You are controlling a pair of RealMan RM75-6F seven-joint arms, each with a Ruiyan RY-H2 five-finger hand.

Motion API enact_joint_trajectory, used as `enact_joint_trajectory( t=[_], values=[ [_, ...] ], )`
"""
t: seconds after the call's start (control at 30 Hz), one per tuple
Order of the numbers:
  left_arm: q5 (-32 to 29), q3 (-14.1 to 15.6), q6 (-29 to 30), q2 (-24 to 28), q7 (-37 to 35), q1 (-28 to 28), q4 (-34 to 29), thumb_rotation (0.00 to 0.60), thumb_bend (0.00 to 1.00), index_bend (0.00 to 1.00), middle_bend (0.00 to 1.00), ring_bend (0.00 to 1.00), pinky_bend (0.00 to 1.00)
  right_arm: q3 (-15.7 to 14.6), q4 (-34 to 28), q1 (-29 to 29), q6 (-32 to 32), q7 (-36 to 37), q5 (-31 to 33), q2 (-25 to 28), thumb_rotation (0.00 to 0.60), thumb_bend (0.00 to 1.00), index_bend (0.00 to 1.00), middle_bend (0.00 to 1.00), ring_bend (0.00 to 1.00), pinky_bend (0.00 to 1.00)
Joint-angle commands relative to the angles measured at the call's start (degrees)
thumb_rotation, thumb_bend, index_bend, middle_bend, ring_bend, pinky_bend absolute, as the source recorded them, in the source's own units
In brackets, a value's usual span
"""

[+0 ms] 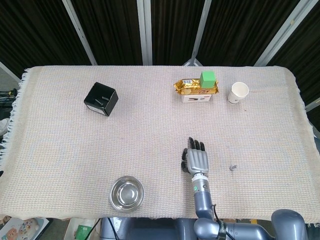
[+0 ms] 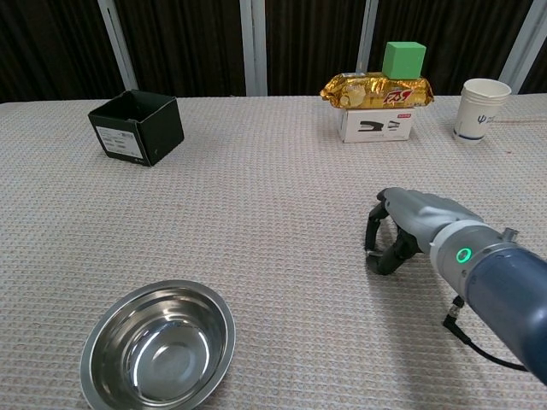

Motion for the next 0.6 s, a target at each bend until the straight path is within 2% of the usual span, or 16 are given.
enact_joint_trajectory(
  t=[0.03,0.6],
  values=[
    [-0.01,0.01,-0.01,0.01,0.01,0.01,-0.02,0.6,0.07,0.19,0.11,0.02,0.05,-0.03,-0.79,-0.13,0.17,0.3,-0.41,0.49,0.6,0.39,0.58,0.01,0.0,0.0],
    [0.1,0.11,0.13,-0.19,0.72,-0.04,-0.25,0.6,0.07,0.19,0.11,0.02,0.05,1.47,-5.1,-0.87,0.22,2.76,-0.07,4.64,0.6,0.39,0.58,0.01,0.0,0.0]
  ],
)
